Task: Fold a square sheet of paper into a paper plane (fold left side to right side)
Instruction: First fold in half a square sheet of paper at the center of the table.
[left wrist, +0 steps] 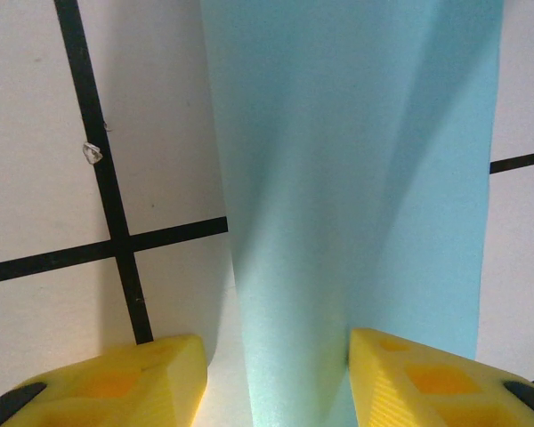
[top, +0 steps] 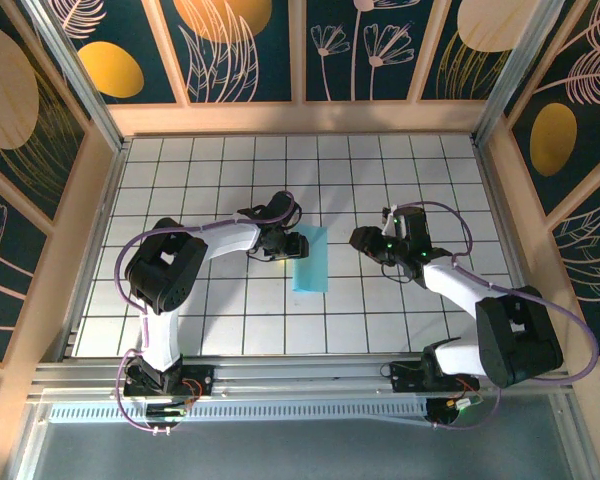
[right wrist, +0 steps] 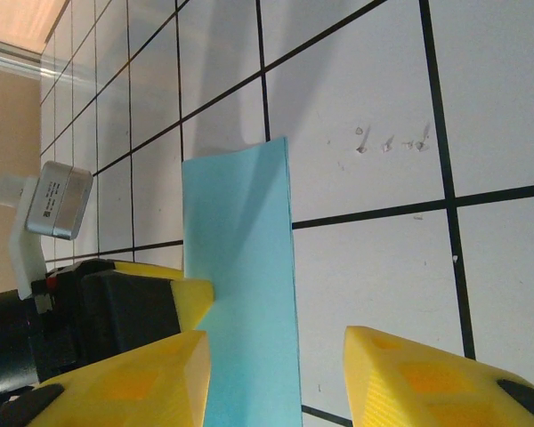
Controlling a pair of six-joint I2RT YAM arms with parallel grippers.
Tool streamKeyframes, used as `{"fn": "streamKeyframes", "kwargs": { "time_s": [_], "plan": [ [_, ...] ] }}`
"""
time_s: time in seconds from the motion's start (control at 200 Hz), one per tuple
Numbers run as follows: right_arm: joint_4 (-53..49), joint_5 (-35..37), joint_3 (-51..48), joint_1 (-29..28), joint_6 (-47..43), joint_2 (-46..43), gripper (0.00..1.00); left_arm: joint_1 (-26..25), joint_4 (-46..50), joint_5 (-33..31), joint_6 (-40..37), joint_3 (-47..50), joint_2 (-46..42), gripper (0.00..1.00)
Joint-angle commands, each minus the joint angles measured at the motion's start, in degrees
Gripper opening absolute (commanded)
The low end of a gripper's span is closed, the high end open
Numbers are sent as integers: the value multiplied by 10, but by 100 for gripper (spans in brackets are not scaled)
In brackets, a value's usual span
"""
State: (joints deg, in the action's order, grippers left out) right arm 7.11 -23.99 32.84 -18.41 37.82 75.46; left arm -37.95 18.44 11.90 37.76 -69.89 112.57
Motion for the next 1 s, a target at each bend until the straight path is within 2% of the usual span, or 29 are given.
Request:
{"fn": "streamKeyframes", "kwargs": {
  "time_s": [0.0,0.816,0.996],
  "plan": [
    [10,-7,1,1,-4,10,44,-16,-39,13,-2,12,70,48],
    [25,-33,32,-37,-1,71,43,-16,-23,6,-17,3,77,49],
    [56,-69,43,-53,16,104,35,-16,-24,7,-14,1,76,49]
  ]
}}
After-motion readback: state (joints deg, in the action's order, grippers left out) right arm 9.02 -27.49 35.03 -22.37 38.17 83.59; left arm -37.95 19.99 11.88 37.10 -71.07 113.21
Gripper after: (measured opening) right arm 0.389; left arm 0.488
